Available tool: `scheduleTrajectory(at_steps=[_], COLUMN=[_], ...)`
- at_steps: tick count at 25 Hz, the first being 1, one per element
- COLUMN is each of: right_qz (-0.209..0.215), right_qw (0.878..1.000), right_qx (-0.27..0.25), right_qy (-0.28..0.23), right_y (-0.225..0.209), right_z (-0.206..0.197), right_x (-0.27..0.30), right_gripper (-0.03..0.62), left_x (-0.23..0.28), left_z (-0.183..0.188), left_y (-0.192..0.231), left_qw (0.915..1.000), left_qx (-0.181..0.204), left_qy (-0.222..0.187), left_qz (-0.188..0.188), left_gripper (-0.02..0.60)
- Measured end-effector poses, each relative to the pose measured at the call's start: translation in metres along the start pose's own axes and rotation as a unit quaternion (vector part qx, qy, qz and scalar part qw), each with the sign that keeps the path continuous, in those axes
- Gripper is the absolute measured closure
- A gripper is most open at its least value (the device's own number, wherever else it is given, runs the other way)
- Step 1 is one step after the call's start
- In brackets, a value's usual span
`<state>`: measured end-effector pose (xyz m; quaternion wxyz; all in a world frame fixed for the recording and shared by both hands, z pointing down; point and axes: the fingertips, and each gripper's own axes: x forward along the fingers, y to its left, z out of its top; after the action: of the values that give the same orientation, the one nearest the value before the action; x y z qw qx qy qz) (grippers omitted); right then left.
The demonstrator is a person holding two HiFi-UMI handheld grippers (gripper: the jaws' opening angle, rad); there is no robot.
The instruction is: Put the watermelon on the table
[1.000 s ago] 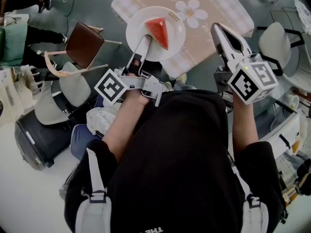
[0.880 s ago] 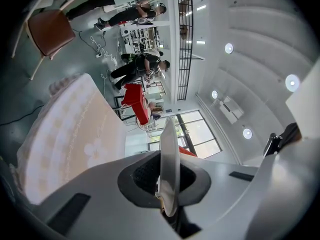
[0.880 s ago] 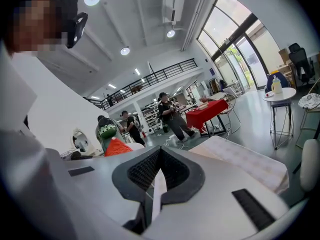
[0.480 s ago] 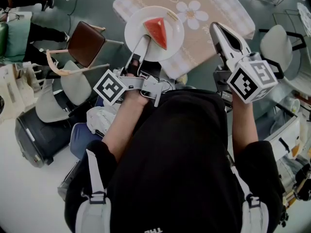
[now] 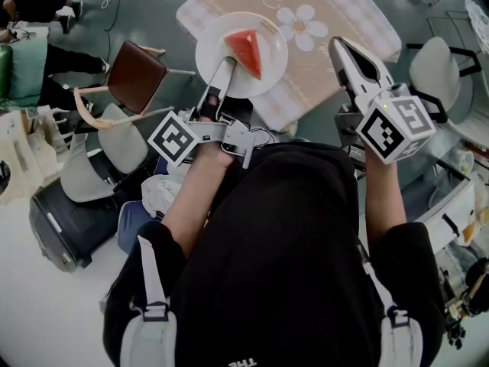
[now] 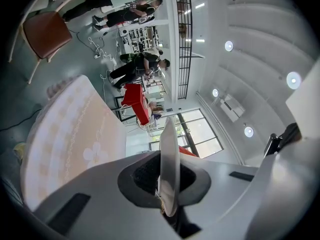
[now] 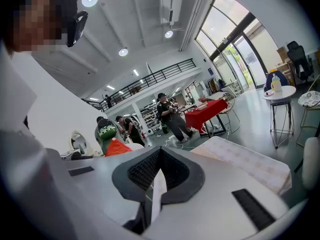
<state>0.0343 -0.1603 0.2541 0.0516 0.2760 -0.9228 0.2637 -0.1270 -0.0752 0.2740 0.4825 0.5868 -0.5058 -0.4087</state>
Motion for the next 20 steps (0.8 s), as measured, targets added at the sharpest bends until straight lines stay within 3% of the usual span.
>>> scheduleTrajectory(at_steps=[20], right_qz=[-0.071], right_qw=[0.997], right_qx=[0.008], right_qy=[-0.001], right_y=[-0.037], right_z=[0.031], right_x=[0.089], right_gripper=[0.583], left_x=[0.099], left_z=[0.062], left_y=[0.040], left_qw=[0.9959], left_qx=[-0.023], left_qy=[0.087], left_qz=[-0.007], left_gripper=[0.566])
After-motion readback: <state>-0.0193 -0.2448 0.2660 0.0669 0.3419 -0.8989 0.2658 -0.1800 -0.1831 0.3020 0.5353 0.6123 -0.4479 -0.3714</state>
